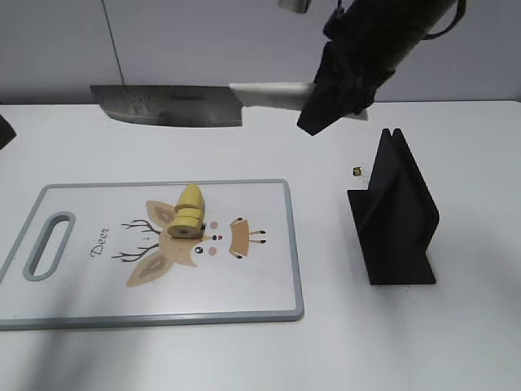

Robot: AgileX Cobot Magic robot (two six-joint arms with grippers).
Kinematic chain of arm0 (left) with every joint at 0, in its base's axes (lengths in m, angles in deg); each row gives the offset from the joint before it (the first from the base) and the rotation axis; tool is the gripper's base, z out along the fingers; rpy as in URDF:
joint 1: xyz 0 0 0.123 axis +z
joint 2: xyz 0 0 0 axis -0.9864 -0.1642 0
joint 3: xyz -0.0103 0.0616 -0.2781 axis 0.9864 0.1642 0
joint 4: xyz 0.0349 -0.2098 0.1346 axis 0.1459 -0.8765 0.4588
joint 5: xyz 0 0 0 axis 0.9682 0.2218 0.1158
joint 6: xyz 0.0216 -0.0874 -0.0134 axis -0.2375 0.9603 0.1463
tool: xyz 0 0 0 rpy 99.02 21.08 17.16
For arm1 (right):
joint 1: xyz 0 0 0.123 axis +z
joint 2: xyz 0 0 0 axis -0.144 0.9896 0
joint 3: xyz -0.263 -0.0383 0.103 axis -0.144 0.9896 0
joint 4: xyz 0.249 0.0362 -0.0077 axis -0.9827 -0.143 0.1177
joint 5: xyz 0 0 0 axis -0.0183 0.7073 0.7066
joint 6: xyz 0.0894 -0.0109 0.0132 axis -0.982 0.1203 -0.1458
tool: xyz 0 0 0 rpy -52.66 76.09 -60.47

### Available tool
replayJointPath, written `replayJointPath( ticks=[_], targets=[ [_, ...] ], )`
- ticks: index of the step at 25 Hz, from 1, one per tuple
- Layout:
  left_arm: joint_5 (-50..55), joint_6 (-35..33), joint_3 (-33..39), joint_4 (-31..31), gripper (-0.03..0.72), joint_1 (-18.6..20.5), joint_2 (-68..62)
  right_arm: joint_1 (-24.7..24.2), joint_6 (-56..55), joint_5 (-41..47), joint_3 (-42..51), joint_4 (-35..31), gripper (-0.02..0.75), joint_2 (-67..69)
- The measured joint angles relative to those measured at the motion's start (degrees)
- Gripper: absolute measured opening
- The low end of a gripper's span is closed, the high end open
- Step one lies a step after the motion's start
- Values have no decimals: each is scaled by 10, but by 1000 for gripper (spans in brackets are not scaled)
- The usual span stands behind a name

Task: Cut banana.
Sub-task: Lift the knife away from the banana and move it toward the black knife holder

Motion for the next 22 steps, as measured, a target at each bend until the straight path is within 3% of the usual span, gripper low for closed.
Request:
replayJointPath(
  ticks=[5,13,22],
  targets=[
    [64,87,0,8,551,33,21,0,-153,67,0,48,160,-33],
    [134,102,47,-45,495,154,77,0,-291,76,52,66,160,-127],
    [104,116,198,-50,490,171,291,0,-475,-69,235,104,160,-300]
  ],
)
